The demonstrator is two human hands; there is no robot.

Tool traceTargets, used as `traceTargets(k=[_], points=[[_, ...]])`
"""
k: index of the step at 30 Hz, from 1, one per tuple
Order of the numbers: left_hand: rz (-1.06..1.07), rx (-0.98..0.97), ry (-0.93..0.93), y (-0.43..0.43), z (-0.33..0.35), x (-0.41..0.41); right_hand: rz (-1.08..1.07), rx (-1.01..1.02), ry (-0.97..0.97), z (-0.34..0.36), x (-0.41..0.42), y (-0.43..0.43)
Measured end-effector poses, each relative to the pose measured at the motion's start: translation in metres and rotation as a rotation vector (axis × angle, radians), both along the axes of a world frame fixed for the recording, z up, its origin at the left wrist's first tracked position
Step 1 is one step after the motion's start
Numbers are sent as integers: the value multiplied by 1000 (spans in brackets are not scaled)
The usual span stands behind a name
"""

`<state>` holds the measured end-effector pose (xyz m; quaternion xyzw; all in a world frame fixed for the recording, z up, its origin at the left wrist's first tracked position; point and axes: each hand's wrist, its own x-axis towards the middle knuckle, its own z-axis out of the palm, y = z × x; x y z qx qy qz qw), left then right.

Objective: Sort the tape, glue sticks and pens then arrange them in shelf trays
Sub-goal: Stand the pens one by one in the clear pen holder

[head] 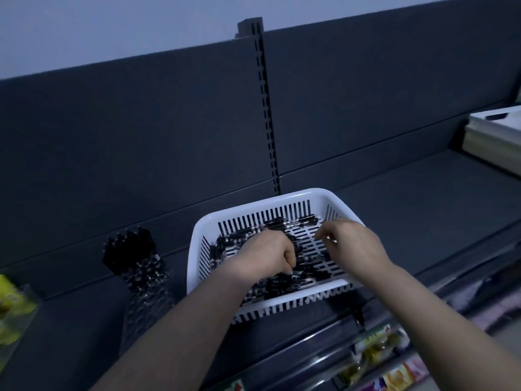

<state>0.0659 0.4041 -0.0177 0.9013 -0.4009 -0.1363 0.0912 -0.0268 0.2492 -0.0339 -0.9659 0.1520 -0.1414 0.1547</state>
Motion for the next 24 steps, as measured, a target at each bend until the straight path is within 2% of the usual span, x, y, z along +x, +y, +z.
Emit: traceTargets(k=[7, 11, 13, 15, 18, 20, 24], points=[[-53, -78, -32, -38, -12, -11, -65, 106, -50, -7, 4, -7], [-149, 76, -66, -55, -22, -18, -67, 96, -36, -5, 3, -8], [-145, 82, -97, -51, -23, -16, -60, 76, -22, -4, 2, -10], [-55, -56, -72, -38, -17, -10, -38, 43, 37, -2, 1, -12], [195, -361, 26, -14, 2, 3, 29, -30, 197, 0, 8, -8], [308, -500, -48, -2, 13, 9, 92, -57, 292, -1, 17, 1], [384, -646, -136, 16, 23, 13, 167, -103, 452, -3, 29, 18]])
